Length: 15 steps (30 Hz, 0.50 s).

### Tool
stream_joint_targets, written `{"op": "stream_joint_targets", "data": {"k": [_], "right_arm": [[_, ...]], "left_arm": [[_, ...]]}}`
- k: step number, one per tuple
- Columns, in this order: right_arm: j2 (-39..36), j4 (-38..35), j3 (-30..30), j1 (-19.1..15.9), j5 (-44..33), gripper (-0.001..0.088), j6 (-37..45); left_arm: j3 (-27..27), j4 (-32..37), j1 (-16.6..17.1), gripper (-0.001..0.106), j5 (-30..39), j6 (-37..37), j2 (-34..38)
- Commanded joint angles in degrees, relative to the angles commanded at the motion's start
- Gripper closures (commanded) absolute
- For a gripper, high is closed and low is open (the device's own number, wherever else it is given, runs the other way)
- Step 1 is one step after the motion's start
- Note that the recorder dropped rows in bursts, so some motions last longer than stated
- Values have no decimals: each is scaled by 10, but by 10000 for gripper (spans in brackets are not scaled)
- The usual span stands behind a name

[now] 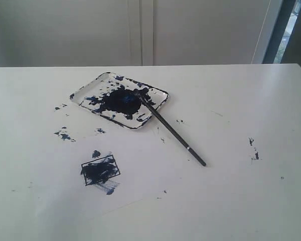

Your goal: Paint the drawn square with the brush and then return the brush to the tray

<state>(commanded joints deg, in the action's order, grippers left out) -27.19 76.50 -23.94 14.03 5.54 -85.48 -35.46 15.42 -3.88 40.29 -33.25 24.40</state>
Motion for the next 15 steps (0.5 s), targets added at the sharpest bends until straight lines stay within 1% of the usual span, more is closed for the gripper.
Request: {"op": "stream_joint_targets", "data": {"k": [2, 6, 9, 15], "right_arm": [[10, 0, 0, -27, -1, 868, 0], [32, 0, 0, -77, -1, 868, 0], [50, 0, 0, -98, -1, 868, 0], [98, 0, 0, -122, -2, 868, 0]], "left_arm": [[0, 0, 16, 1053, 0, 0, -11], [0, 1, 36, 1053, 0, 0, -34], [0, 2, 39, 1053, 0, 0, -52], [0, 3, 39, 1053, 0, 0, -89]]}}
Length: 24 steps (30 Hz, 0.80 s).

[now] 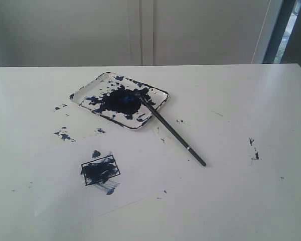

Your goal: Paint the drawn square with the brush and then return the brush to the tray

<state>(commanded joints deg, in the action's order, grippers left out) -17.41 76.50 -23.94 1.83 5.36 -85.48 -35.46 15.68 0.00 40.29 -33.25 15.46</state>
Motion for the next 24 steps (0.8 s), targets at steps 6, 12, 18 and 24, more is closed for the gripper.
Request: {"op": "stream_joint_targets", "data": {"k": [6, 12, 18, 24], "right_arm": [[36, 0, 0, -18, 4, 868, 0], [61, 0, 0, -46, -1, 868, 0], [66, 0, 0, -46, 0, 868, 0], [66, 0, 0, -46, 0, 868, 0]], "left_arm": [[0, 0, 0, 1053, 0, 0, -21], [0, 0, 0, 1053, 0, 0, -41], [0, 0, 0, 1053, 0, 1, -92], [0, 0, 0, 1053, 0, 1, -114]]}}
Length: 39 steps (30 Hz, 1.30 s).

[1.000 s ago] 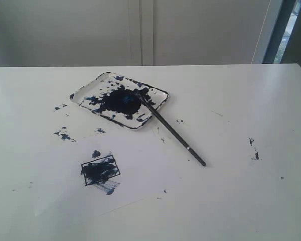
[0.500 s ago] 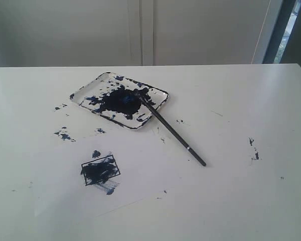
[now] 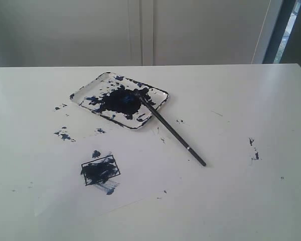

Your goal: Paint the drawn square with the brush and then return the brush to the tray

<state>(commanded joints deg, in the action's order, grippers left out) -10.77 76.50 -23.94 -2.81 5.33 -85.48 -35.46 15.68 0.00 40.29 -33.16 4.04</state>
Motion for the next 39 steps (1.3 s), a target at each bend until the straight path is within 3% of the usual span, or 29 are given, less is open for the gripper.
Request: {"op": "stream_joint_targets", "data": {"k": [17, 20, 23, 28, 30, 34, 36, 39], "right_arm": [[0, 0, 0, 0, 0, 868, 0], [0, 0, 0, 0, 0, 868, 0], [0, 0, 0, 0, 0, 868, 0], [0, 0, 0, 0, 0, 868, 0], [0, 0, 0, 0, 0, 868, 0], [0, 0, 0, 0, 0, 868, 0], [0, 0, 0, 0, 0, 868, 0], [-1, 0, 0, 0, -1, 868, 0]], "left_arm": [[11, 14, 0, 1053, 0, 21, 0], [50, 10, 0, 1053, -15, 21, 0], [122, 8, 0, 1053, -82, 18, 0], [239, -8, 0, 1053, -284, 15, -6], [276, -8, 0, 1053, -333, 15, -18], [347, -8, 0, 1053, -347, 15, -40], [355, -8, 0, 1053, -356, 15, -40], [355, -5, 0, 1053, -314, 15, -40]]}}
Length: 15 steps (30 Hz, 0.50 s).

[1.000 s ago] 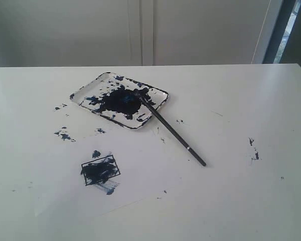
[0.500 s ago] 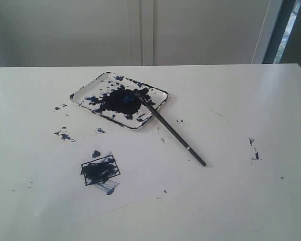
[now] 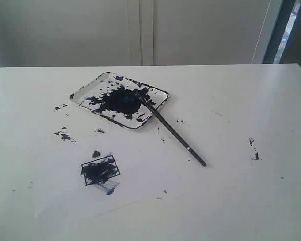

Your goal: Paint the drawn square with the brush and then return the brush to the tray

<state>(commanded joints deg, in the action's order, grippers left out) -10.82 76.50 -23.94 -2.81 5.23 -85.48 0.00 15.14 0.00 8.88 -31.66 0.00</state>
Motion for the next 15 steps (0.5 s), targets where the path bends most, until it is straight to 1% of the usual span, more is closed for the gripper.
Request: {"op": "stream_joint_targets", "data": {"k": [5, 7, 11, 12, 15], "right_arm": [[0, 0, 0, 0, 0, 868, 0], [0, 0, 0, 0, 0, 868, 0], [0, 0, 0, 0, 0, 868, 0], [0, 0, 0, 0, 0, 868, 0], [0, 0, 0, 0, 1, 868, 0]], "left_arm": [[0, 6, 0, 1053, 68, 33, 0], [0, 6, 0, 1053, 67, 49, 0], [0, 6, 0, 1053, 67, 51, 0], [0, 6, 6, 1053, 67, 52, 0], [0, 6, 38, 1053, 57, 89, 0]]}}
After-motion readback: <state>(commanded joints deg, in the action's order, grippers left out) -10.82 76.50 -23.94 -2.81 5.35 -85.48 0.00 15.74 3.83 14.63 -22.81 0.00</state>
